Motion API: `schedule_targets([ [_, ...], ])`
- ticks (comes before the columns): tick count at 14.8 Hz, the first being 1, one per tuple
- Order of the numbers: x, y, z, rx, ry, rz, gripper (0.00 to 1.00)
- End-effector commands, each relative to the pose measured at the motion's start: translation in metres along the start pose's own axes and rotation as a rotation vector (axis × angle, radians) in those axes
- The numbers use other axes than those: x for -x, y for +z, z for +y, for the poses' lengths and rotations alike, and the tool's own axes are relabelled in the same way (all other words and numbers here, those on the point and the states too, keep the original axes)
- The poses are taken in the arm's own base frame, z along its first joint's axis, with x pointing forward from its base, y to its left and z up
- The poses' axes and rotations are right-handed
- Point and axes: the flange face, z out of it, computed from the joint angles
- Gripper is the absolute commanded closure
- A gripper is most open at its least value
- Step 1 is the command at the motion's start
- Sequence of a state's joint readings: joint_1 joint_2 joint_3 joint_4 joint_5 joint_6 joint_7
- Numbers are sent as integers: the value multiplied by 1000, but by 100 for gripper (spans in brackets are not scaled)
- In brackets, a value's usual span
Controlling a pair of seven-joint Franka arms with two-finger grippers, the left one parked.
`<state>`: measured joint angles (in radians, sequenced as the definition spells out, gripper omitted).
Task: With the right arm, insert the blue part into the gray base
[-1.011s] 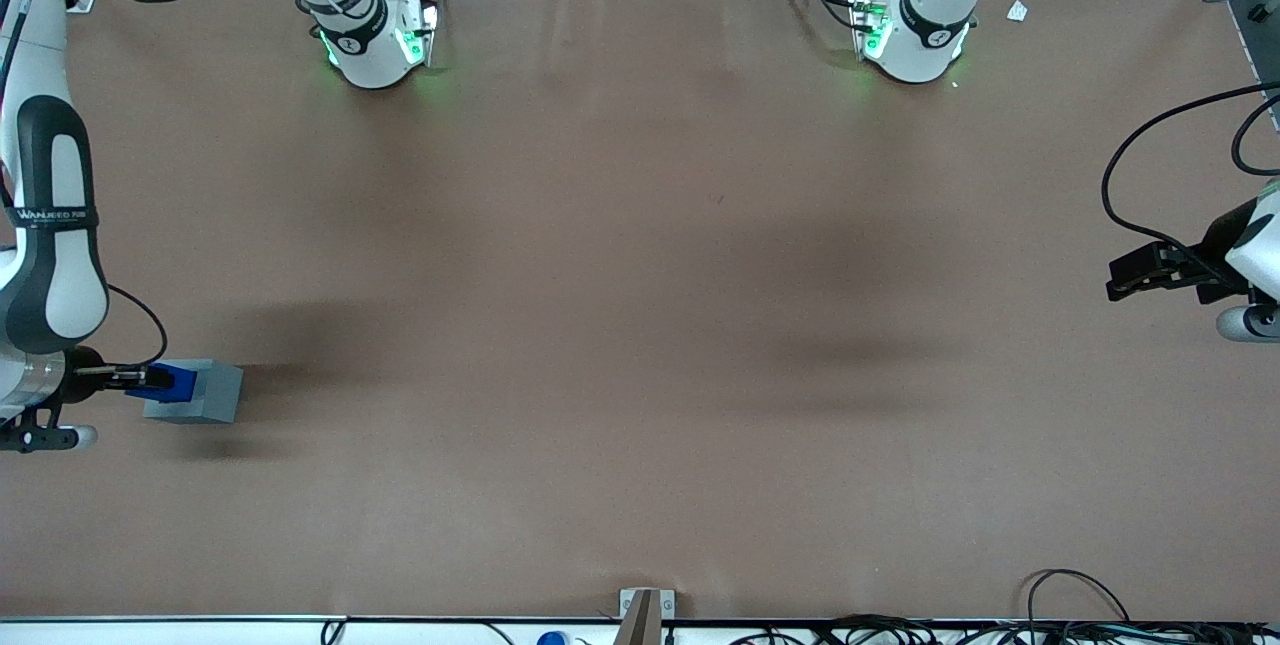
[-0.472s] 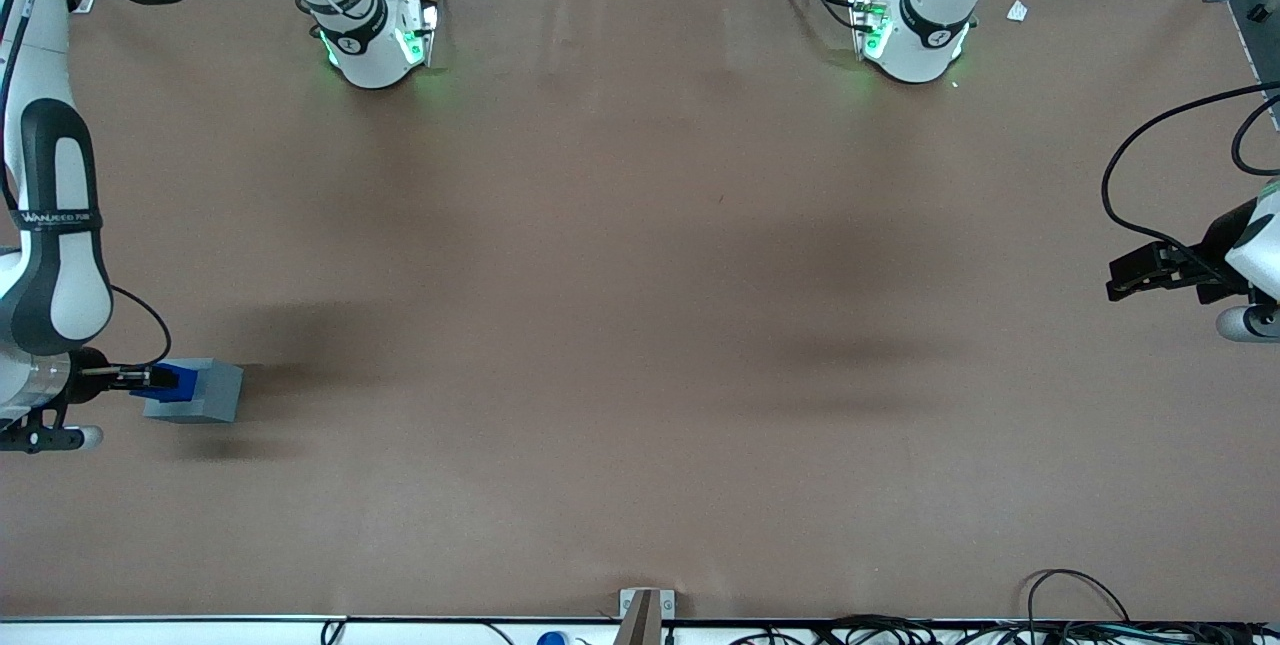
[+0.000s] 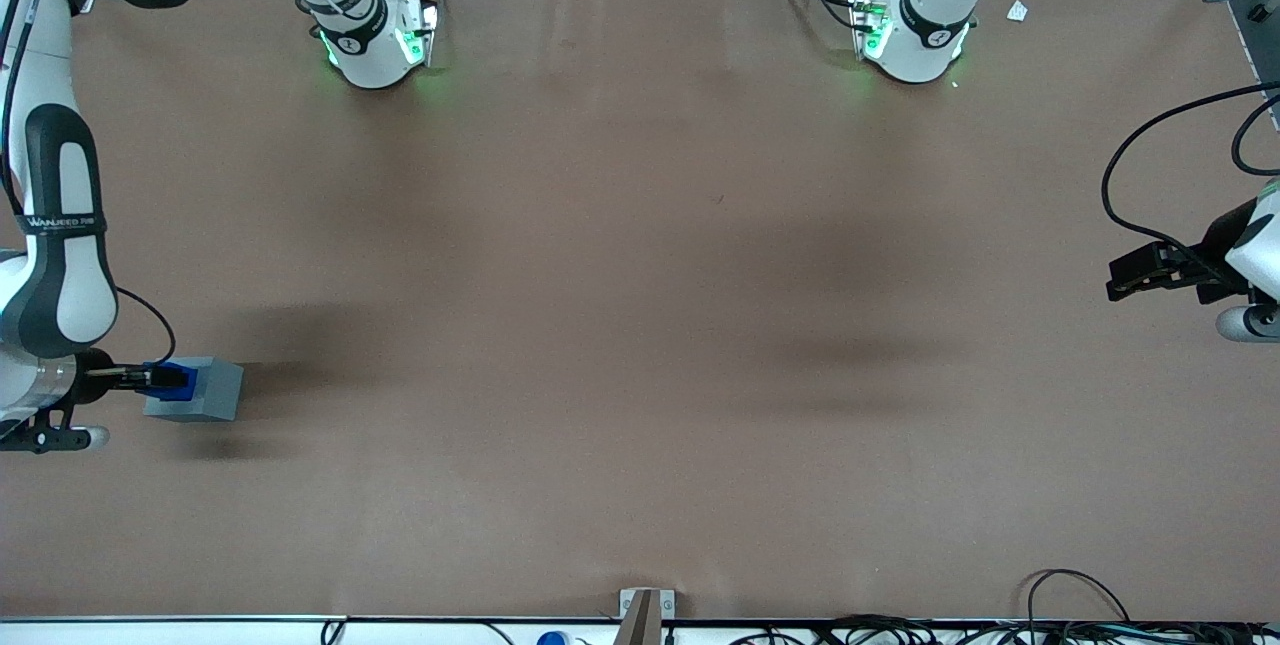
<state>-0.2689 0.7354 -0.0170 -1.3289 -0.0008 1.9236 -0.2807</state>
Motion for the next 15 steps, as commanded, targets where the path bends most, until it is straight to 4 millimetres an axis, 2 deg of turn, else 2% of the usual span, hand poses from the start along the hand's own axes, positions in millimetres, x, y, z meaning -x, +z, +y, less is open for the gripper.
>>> schedule_targets([
  [1, -3, -14, -9, 2, -13, 10, 0],
  [4, -1, -43, -26, -10, -17, 36, 0],
  [6, 11, -79, -40, -18, 2, 20, 0],
  [7, 17, -98, -62, -21, 8, 3, 0],
  [9, 33, -130, -92, -25, 48, -40, 0],
  [11, 47, -152, -123, -39, 22, -62, 0],
  [13, 63, -171, -152, -47, 96, -59, 0],
  [15, 84, -195, -194, -32, 89, -38, 0],
])
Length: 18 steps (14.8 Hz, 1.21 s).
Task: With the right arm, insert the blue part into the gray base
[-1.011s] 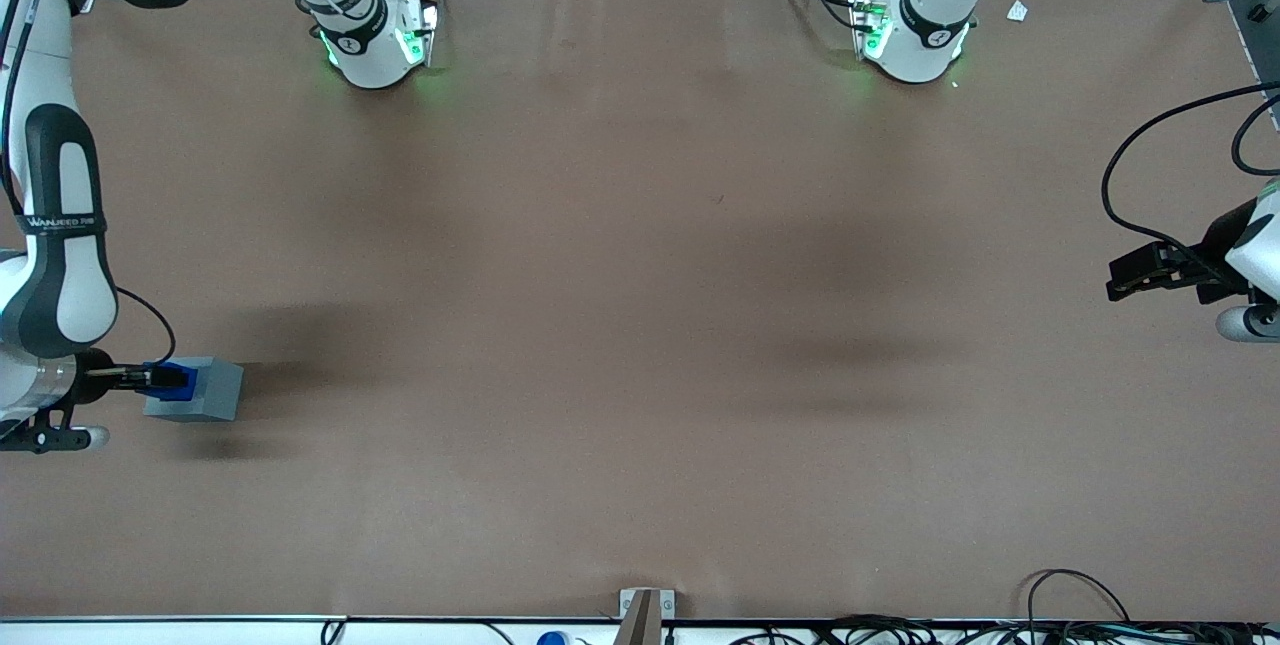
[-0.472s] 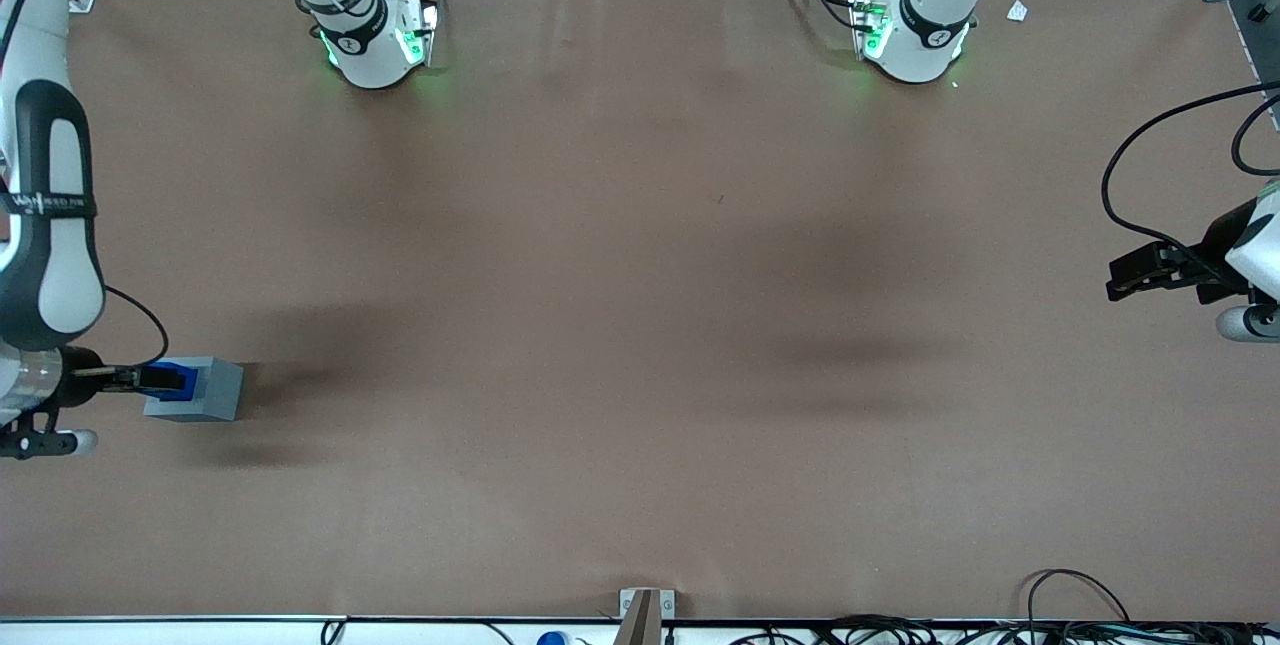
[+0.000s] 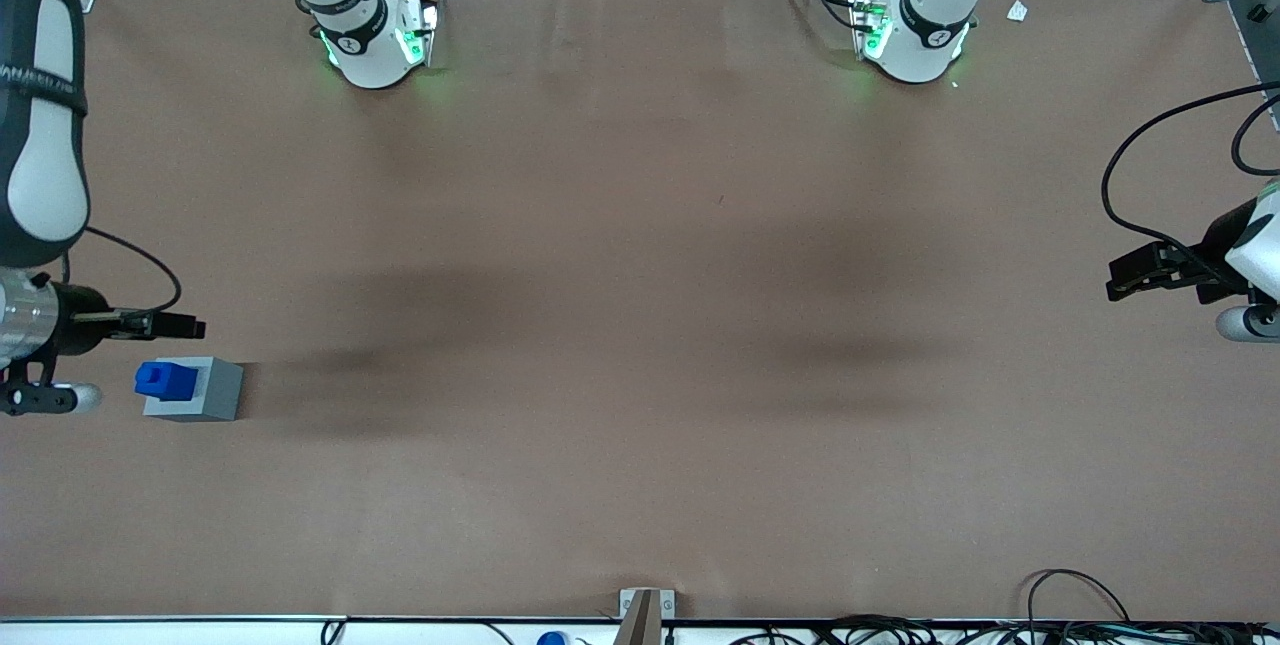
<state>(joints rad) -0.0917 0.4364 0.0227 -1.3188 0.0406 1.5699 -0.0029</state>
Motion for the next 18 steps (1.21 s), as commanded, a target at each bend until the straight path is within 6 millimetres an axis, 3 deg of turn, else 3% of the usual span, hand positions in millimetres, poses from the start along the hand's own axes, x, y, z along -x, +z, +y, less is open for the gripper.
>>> schedule_targets([
  [1, 48, -25, -41, 4, 23, 23, 0],
  [4, 93, -55, -57, 7, 0, 80, 0],
  [10, 170, -94, -56, 5, -10, 173, 0],
  [14, 183, -110, -55, 10, -13, 161, 0],
  [18, 182, -109, -54, 17, -22, 151, 0],
])
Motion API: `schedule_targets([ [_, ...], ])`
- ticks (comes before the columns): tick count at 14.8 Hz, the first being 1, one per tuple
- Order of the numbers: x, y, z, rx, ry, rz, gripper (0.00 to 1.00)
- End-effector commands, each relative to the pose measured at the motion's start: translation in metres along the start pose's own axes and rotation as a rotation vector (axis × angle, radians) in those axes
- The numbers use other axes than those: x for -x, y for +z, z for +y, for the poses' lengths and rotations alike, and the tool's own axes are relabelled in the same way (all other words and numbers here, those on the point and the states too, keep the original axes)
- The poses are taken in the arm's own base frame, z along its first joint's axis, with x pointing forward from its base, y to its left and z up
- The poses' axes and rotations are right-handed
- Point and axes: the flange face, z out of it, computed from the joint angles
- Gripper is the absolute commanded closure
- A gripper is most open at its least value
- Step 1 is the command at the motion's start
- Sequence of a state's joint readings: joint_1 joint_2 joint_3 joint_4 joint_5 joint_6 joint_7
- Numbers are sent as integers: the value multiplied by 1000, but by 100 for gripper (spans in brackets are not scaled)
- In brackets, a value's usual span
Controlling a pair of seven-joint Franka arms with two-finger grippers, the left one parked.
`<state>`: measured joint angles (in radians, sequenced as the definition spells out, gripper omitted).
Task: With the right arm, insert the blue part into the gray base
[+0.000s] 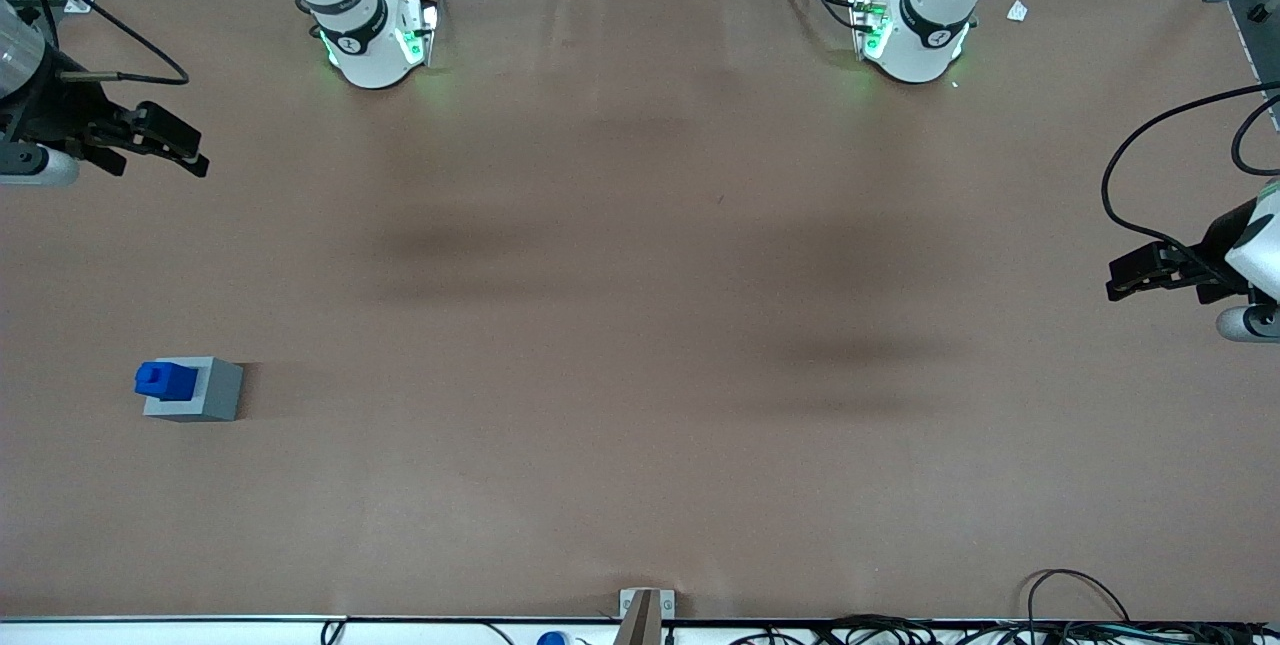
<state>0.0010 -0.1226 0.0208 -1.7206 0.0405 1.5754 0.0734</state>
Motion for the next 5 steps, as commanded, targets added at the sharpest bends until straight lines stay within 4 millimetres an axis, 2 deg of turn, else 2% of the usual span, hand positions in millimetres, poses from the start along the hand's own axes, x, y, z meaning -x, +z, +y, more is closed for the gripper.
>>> schedule_targets([
  [1, 3, 1, 2, 1, -1, -5, 0],
  [3, -2, -14, 0, -2, -2, 26, 0],
  [5, -2, -13, 0, 1, -4, 15, 0],
])
